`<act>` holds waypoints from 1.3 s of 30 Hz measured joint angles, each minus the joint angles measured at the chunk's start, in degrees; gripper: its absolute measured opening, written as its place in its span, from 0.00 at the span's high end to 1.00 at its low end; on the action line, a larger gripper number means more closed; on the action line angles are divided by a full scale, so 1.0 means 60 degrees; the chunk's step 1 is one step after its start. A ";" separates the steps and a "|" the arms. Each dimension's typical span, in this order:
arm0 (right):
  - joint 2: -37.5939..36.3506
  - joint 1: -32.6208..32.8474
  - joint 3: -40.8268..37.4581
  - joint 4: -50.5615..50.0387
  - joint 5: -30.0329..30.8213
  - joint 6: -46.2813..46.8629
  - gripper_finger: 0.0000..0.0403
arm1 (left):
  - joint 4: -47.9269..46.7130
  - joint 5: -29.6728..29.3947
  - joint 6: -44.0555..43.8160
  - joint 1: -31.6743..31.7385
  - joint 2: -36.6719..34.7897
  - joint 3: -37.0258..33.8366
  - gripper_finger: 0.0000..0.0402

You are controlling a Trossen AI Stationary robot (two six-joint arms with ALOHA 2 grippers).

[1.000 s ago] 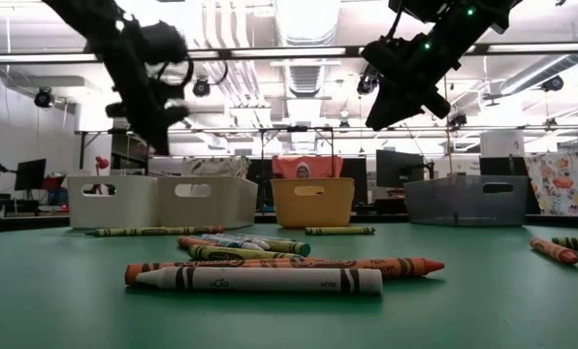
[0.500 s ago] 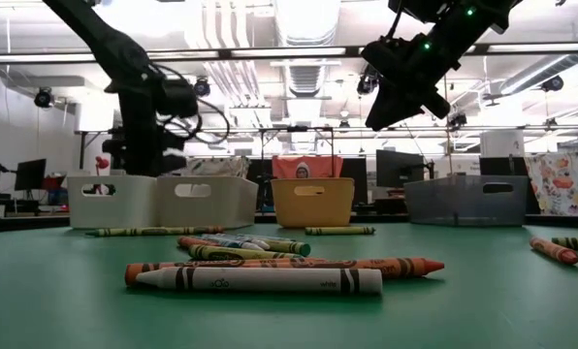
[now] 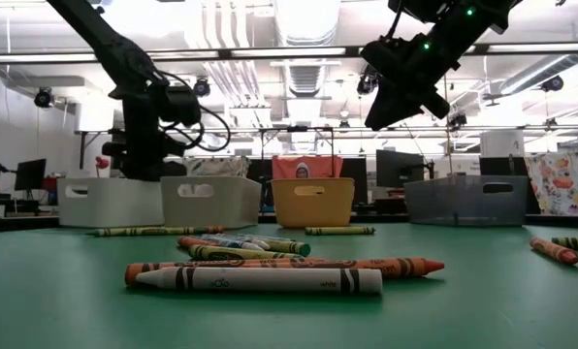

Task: Sort crayons
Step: Put the orange crayon into the white bin, then adjust the white bin

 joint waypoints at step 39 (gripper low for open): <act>0.0000 0.0015 0.0000 0.0036 0.0005 0.0000 0.82 | -0.2640 0.0703 -0.1606 -0.0807 -0.2611 -0.0573 0.76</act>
